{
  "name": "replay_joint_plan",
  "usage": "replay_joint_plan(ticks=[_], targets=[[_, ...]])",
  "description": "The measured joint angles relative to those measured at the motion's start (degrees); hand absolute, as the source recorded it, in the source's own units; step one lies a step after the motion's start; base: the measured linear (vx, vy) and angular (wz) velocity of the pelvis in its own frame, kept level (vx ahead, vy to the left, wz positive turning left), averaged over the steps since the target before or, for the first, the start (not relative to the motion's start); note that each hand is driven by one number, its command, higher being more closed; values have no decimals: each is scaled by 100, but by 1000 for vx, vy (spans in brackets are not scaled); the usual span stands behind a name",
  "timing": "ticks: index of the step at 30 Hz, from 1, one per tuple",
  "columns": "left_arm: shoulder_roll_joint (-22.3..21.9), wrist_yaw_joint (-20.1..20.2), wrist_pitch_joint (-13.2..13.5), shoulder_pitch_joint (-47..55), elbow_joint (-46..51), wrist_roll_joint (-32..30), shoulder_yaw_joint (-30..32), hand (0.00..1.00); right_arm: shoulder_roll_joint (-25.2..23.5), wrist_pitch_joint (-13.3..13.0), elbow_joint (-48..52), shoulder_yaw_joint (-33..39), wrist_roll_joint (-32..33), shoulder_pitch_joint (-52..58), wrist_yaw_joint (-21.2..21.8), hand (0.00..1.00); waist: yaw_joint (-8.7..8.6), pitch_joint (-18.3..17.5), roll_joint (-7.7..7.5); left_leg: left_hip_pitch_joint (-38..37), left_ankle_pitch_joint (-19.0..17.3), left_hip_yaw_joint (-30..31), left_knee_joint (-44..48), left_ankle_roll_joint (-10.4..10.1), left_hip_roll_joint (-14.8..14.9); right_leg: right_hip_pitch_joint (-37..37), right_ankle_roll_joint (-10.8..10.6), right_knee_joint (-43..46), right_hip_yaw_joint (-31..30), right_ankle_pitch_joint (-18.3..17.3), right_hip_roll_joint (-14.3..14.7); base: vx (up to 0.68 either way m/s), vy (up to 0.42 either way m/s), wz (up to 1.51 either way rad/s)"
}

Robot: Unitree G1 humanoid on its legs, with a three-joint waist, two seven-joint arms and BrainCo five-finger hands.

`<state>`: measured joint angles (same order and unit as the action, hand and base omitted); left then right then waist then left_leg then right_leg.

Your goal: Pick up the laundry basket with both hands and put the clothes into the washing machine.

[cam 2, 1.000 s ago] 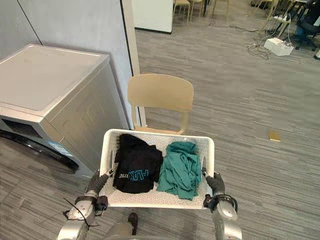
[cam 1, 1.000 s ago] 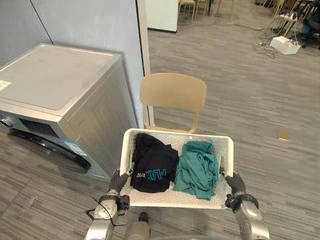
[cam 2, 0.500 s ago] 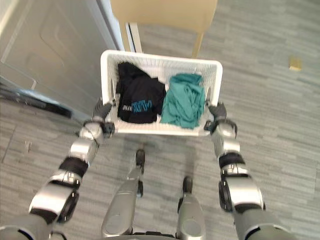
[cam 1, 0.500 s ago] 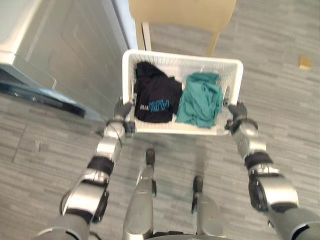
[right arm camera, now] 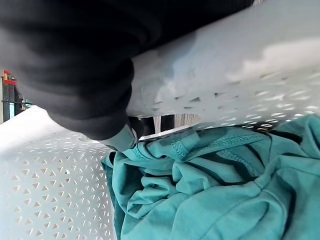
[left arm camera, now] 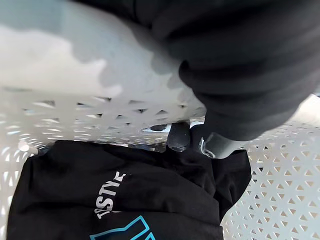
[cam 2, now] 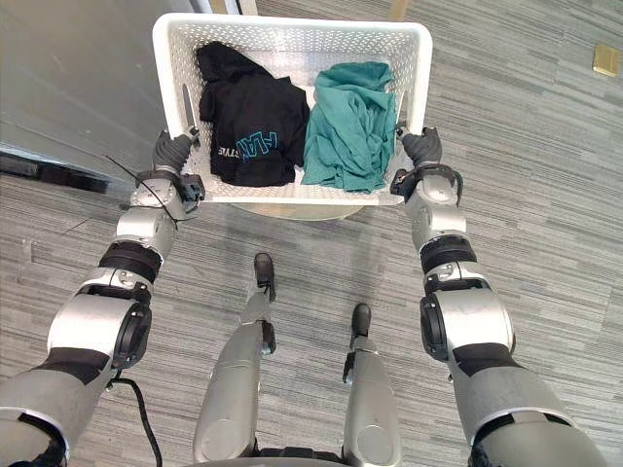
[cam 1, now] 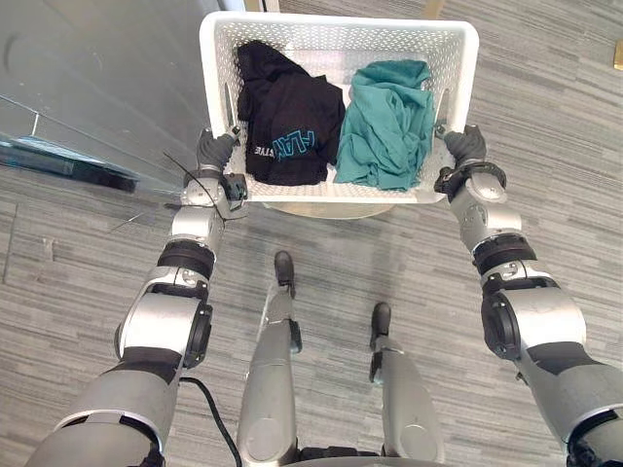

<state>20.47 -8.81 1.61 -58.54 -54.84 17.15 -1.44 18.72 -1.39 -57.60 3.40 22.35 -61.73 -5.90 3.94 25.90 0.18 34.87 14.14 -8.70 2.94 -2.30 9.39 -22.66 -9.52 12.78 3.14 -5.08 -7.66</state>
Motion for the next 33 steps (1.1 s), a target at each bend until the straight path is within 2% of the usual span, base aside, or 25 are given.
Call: replay_joint_plan(ticks=[1, 3, 4, 9, 12, 22, 24, 27, 29, 33], targets=[[3, 1, -43, -39, 0, -9, 8, 0, -1, -2, 24, 0, 0, 0, -11, 0, 8, 0, 0, 15, -2, -21, 0, 1, 19, -22, 0, 0, 1, 0, 9, 43, -55, -9], [-8, 1, -98, -82, -2, -9, 207, 0, -40, -21, 106, -1, 8, -10, -11, 0, 12, 0, 0, 69, -8, -96, 6, 11, 70, -84, 14, 3, 3, 9, 50, 74, -103, -11], [-58, -54, -125, -146, -7, 15, 615, 0, -122, -6, 56, 5, 264, -25, 69, 0, 15, 0, 0, 122, 16, -220, 130, 19, 186, -120, 15, 26, 12, 9, 101, 112, -150, -12], [-111, -248, -112, -578, -11, 207, 1074, 0, -144, 174, -190, 9, 410, -16, 102, 0, 5, 0, 0, 123, 17, -240, 146, 19, 237, -127, 18, 38, 15, 7, 144, 53, -68, -5], [-72, -260, -115, -679, -30, 169, 1121, 0, -174, 294, -201, 8, 403, 33, 166, 0, -9, 0, 0, 101, 19, -281, 153, 22, 258, -168, 31, 113, 11, -2, 148, 25, -42, -6], [28, -107, -114, -816, -25, 77, 1164, 0, -214, 319, -163, 4, 224, -26, 387, 0, -20, 0, 1, -14, -25, -385, 106, -31, 261, -166, 33, 212, 12, -4, 123, 7, -16, -2], [101, -103, -114, -814, -24, 124, 1320, 0, -158, 328, -137, 3, 213, -36, 417, 0, -22, 0, 1, -39, -26, -424, 108, -30, 261, -166, 33, 257, 16, -5, 106, 0, 0, 0], [484, -23, -98, -756, 32, 146, 1382, 0, 86, 394, 94, 4, 168, -39, 497, 0, -30, 0, 1, -102, -25, -488, 113, -29, 261, -161, 32, 338, 20, -7, 79, -1, -7, -2], [735, -2, -42, -675, 36, 185, 1660, 0, 277, 395, 234, 7, 146, -86, 505, 0, -23, 0, 1, -173, -24, -528, 117, -28, 261, -126, 45, 398, 24, -20, 63, -2, -12, -2], [827, 15, -6, -369, 52, 248, 1877, 0, 389, 397, 244, 15, 103, -95, 528, 0, -29, -2, 3, -391, -75, -562, 120, 37, 259, 94, 114, 467, 159, -121, 29, 19, -38, 10]])
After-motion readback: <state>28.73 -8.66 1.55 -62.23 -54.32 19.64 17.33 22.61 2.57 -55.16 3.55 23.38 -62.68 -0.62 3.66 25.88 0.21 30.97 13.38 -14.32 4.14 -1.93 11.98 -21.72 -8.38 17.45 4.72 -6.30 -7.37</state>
